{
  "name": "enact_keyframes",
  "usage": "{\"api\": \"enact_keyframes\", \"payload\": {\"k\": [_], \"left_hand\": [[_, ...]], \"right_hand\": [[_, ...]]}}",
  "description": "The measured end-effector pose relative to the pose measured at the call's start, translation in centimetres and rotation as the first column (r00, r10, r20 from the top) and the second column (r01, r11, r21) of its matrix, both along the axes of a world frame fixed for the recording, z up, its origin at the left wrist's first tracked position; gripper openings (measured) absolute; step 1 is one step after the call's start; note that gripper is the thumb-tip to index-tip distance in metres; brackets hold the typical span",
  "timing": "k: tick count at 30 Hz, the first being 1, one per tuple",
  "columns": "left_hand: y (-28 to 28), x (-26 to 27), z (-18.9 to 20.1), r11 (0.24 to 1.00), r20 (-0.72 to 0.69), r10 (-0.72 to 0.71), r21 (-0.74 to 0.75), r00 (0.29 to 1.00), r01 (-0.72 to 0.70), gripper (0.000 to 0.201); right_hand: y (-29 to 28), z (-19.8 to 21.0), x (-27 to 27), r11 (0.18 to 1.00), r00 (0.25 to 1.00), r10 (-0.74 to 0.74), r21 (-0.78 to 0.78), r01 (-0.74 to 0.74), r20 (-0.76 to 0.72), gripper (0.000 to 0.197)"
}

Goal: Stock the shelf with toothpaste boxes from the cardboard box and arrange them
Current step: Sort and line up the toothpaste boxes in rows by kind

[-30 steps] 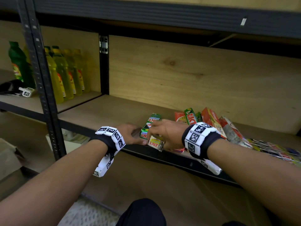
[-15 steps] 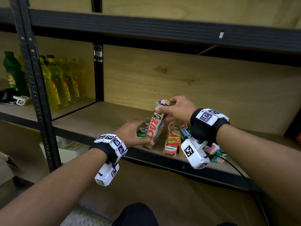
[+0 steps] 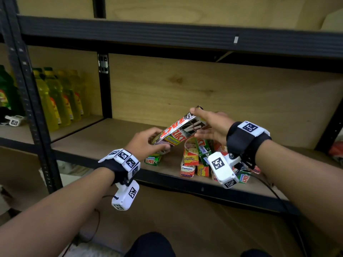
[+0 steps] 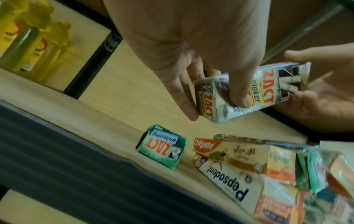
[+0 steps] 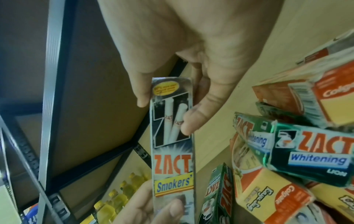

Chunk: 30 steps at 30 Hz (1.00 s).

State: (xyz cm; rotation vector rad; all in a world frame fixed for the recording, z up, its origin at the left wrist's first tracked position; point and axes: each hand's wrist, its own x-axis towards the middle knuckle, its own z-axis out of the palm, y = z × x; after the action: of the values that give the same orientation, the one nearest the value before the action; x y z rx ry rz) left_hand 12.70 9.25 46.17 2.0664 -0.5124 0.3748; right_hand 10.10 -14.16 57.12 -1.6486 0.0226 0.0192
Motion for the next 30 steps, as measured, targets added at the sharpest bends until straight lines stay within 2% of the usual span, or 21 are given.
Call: {"api": "enact_keyframes", "payload": {"k": [4,7,9,11,14,16,19,21,23,27,29,30], "left_hand": [[-0.5,0.1,0.5,0.968,-0.107,-0.043,-0.252,0.993,0.015,0.043],[-2.0,-0.3,0.9,0.878,-0.197,-0.168,-0.476,0.966,0.056,0.042],[-3.1,-0.4,1.3,0.827,-0.237,-0.231,-0.559,0.944,0.062,0.043],[-4.4,-0.6,1.7,0.802,-0.278,-0.287,-0.593,0.917,0.071,0.041],[-6.2,-0.9,1.8,0.817,-0.304,-0.329,-0.566,0.894,0.108,0.04],[-7.2,-1.3,2.1,0.801,-0.302,-0.361,-0.585,0.882,0.128,0.039],[-7.8,-1.7,2.9,0.772,-0.26,-0.355,-0.623,0.898,0.125,0.039],[-7.8,-1.8,3.8,0.724,-0.218,-0.34,-0.681,0.915,0.107,0.041],[-7.6,-1.7,4.8,0.645,-0.178,-0.358,-0.757,0.917,0.104,0.045],[-7.1,-1.8,6.4,0.5,-0.09,-0.42,-0.853,0.903,0.147,0.06],[-7.0,-1.7,6.9,0.481,-0.07,-0.442,-0.86,0.895,0.171,0.076],[-7.1,-1.8,7.1,0.498,-0.074,-0.446,-0.848,0.892,0.179,0.082]], "right_hand": [[-1.3,-1.0,-0.3,0.992,0.992,0.111,0.056,-0.114,0.053,0.061],[-1.4,-2.8,-0.7,0.988,0.988,0.152,-0.023,-0.151,0.014,0.06],[-1.2,-4.0,-0.7,0.983,0.984,0.18,-0.041,-0.179,0.008,0.058],[-1.0,-4.8,-0.6,0.981,0.982,0.189,-0.042,-0.188,0.025,0.057],[-0.7,-5.0,-0.9,0.984,0.981,0.18,-0.029,-0.178,0.071,0.052],[-0.8,-4.9,-1.1,0.988,0.983,0.151,-0.012,-0.151,0.106,0.045],[-1.5,-4.9,-1.5,0.99,0.981,0.138,0.008,-0.14,0.135,0.034],[-2.3,-5.0,-1.9,0.989,0.98,0.144,0.011,-0.147,0.136,0.038],[-3.5,-5.0,-2.2,0.99,0.982,0.143,0.006,-0.144,0.124,0.039],[-6.4,-4.2,-3.0,0.983,0.984,0.152,0.091,-0.161,0.092,0.032],[-8.1,-3.6,-3.5,0.979,0.987,0.131,0.143,-0.143,0.089,0.027],[-8.9,-3.3,-3.7,0.978,0.99,0.106,0.172,-0.121,0.089,0.025]]}}
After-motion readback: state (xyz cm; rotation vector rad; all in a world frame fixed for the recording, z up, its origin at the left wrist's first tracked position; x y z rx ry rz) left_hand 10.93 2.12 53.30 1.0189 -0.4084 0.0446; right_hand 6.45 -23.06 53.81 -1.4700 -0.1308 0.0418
